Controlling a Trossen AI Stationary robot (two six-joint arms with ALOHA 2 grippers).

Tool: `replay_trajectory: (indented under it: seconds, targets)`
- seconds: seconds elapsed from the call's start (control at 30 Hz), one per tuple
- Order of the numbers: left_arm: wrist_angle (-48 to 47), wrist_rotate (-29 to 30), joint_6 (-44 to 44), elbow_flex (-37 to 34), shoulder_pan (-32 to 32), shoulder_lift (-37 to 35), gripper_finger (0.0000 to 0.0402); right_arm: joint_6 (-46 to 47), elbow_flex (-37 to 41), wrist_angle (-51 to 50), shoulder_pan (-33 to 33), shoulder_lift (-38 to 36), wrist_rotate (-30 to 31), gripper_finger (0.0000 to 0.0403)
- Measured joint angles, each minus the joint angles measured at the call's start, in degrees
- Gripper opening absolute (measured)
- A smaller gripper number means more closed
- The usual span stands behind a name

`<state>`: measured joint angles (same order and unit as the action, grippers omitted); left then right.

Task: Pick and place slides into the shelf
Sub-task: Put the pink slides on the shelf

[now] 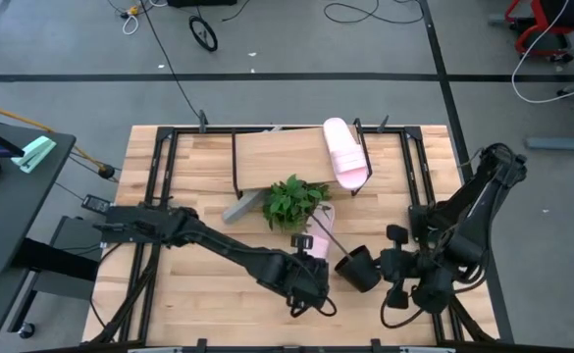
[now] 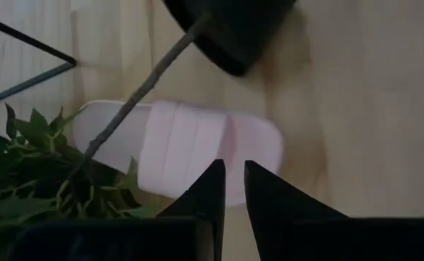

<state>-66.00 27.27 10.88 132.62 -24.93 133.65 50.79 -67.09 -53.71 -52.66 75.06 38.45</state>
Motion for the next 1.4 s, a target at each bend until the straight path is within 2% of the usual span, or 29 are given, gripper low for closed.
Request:
replay_trajectory:
  seconds: [0.17,0.37,0.47,0.53,0.6,0.73,0.87,1.03,1.1,1.17,1.27,1.4]
  targets:
    - [0.45,0.82,0.48,-0.10,-0.91,1.69,0.0046,6.60,0.00,3.20,0.04,0.82,-0.01,0.0040]
    - [3.25,7.97,2.03,-0.11,-5.43,1.52,0.0033,9.65,0.00,7.25,0.04,0.75,0.05,0.0048]
    - [3.70,9.32,3.43,-3.77,-6.32,0.68,0.0027,9.70,0.00,8.26,0.04,0.75,0.48,0.0048]
    - [4.67,10.09,5.67,-8.27,-6.94,-0.94,0.0023,10.09,0.00,9.12,0.04,0.75,0.87,0.0048]
    - [9.53,10.65,7.47,-14.44,-7.78,-4.23,0.0018,10.96,0.00,9.22,0.04,0.75,0.97,0.0048]
    - [23.68,10.38,7.73,-28.99,-9.51,-13.20,0.0007,12.33,0.00,9.66,0.06,0.75,1.01,0.0048]
    - [33.98,10.45,10.15,-45.26,-10.24,-25.65,0.0004,12.46,0.00,10.80,0.71,0.75,1.02,0.0048]
    - [52.52,10.07,10.72,-64.98,-9.33,-36.66,0.0017,11.26,0.00,11.86,2.51,0.75,1.12,0.0048]
    - [61.17,9.04,7.30,-68.73,-8.48,-38.74,0.0023,10.65,0.00,11.86,3.18,0.75,1.14,0.0048]
    - [65.76,8.86,3.36,-70.16,-7.50,-38.90,0.0028,10.55,0.00,11.87,3.86,0.75,1.14,0.0048]
    - [66.94,8.30,-3.30,-70.39,-5.97,-38.72,0.0040,10.20,0.00,11.91,4.68,0.73,0.95,0.0048]
    - [67.02,4.55,-6.01,-70.29,-3.76,-38.73,0.0070,9.55,0.00,12.19,4.98,0.73,0.63,0.0048]
